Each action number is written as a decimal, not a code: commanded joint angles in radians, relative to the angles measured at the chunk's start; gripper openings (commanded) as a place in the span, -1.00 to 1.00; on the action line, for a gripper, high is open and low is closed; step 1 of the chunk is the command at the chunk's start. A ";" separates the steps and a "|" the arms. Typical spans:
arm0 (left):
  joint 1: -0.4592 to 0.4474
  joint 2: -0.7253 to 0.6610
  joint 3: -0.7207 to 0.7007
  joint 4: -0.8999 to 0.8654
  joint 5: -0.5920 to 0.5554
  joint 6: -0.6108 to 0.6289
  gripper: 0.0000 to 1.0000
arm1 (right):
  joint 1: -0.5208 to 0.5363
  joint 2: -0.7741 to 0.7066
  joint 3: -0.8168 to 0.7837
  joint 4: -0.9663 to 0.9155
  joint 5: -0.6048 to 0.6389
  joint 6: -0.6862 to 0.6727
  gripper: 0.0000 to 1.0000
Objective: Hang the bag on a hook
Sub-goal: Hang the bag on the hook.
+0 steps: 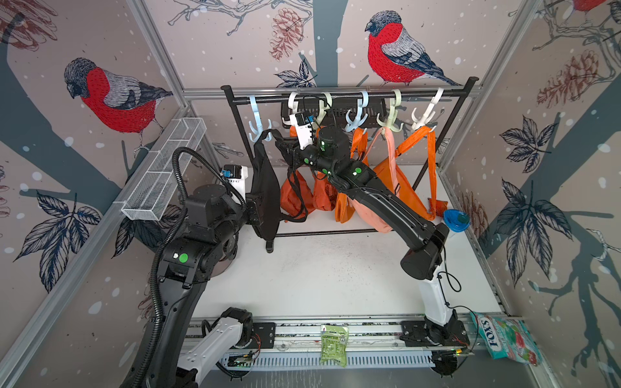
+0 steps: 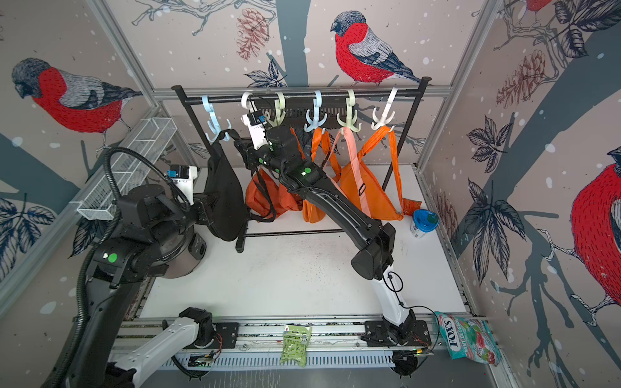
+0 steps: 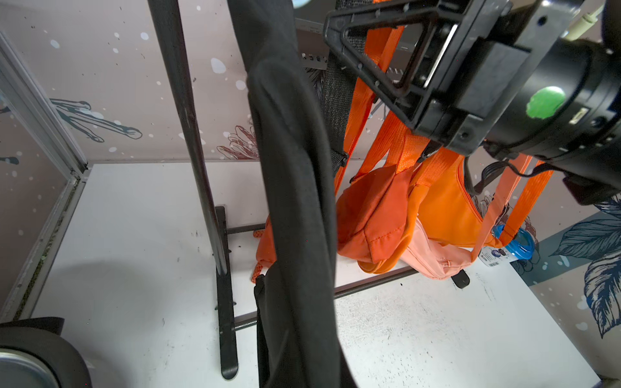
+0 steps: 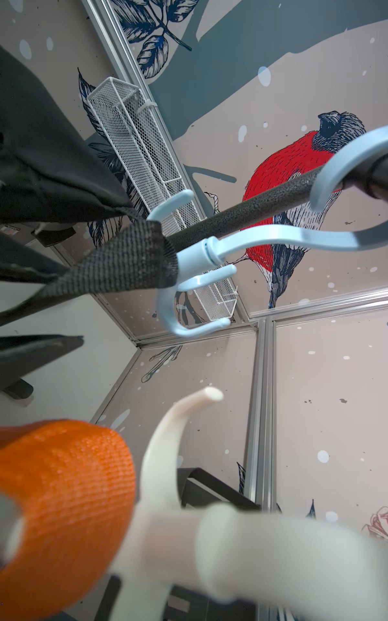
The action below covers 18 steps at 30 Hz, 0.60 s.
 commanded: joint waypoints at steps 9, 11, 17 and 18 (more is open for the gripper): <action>0.002 -0.059 -0.086 0.069 0.016 -0.035 -1.00 | 0.012 -0.048 -0.045 0.013 0.054 -0.033 0.16; 0.001 -0.075 -0.118 0.078 0.018 -0.046 -1.00 | 0.017 -0.052 -0.049 0.009 0.057 -0.038 0.24; 0.002 -0.103 -0.237 0.117 0.043 -0.084 -1.00 | 0.046 -0.094 -0.094 0.014 0.103 -0.076 0.41; 0.002 -0.108 -0.256 0.127 0.046 -0.091 -1.00 | 0.051 -0.102 -0.106 0.016 0.109 -0.082 0.44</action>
